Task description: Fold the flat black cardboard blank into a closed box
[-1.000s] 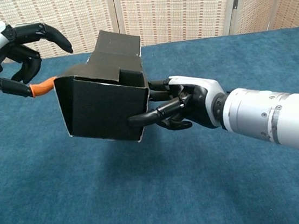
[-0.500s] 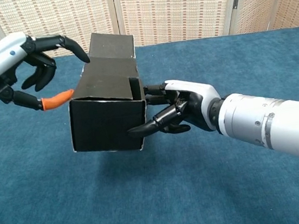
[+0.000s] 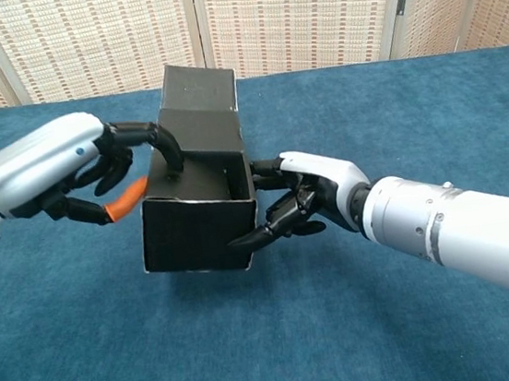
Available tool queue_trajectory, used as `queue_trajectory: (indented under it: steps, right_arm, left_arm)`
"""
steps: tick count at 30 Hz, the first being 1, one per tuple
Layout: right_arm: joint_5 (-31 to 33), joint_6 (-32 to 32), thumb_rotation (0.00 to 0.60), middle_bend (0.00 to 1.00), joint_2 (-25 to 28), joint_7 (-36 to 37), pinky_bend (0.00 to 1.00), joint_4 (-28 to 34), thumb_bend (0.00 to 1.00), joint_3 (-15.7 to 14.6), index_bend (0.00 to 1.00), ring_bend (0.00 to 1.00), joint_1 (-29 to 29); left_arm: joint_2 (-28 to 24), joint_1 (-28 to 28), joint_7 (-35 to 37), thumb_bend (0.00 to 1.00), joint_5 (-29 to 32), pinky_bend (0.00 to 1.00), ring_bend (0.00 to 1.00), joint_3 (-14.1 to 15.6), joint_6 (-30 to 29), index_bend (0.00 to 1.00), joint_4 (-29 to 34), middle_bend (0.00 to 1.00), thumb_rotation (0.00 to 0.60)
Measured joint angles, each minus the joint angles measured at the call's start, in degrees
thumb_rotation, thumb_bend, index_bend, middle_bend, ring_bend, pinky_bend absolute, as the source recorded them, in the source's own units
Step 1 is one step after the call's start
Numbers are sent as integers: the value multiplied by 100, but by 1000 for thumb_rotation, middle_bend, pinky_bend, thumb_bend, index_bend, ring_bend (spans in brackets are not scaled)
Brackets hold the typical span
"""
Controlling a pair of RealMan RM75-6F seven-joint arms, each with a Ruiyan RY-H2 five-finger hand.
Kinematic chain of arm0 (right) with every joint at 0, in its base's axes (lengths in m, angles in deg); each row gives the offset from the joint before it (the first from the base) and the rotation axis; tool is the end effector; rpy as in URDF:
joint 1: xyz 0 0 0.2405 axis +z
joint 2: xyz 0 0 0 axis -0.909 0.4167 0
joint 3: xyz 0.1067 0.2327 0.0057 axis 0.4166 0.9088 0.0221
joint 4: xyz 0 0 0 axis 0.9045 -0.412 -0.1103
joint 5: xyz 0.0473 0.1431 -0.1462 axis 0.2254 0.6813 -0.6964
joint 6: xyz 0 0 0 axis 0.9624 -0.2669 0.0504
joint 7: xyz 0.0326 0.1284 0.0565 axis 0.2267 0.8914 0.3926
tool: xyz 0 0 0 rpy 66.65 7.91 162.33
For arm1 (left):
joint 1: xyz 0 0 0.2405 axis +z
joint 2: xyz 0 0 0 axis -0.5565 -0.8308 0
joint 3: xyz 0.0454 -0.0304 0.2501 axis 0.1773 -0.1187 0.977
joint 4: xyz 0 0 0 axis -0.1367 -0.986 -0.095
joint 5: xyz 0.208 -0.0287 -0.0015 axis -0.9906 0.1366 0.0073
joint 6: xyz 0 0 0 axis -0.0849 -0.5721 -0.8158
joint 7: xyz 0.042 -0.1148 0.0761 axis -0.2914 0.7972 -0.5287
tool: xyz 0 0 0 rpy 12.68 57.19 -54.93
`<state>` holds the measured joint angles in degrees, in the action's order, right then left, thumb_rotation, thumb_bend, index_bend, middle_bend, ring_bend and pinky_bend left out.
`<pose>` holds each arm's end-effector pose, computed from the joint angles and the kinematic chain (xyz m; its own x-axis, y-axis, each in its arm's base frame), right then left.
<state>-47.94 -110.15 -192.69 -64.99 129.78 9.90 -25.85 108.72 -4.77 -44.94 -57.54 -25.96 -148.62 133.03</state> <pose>-0.0939 -0.2958 -0.1054 -0.4227 -0.6427 0.6390 -0.8633 0.0711 -0.4996 -0.1768 0.3134 -0.0094 0.3031 0.0632 0.9509 0.6148 -0.7753 -0.1445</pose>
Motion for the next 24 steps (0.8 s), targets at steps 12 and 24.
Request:
queue_trajectory:
  steps: [12, 24]
  right_arm:
    - [-479, -85, 600, 589, -475, 122, 1000, -970, 193, -110, 540, 767, 94]
    - [-776, -244, 600, 589, -697, 355, 1000, -1281, 193, -242, 540, 767, 2]
  left_arm:
    - [839, -138, 1, 337, -144, 880, 802, 303, -121, 470, -1595, 452, 600]
    - [1098, -201, -334, 338, -125, 882, 803, 589, -7, 650, -2012, 643, 600]
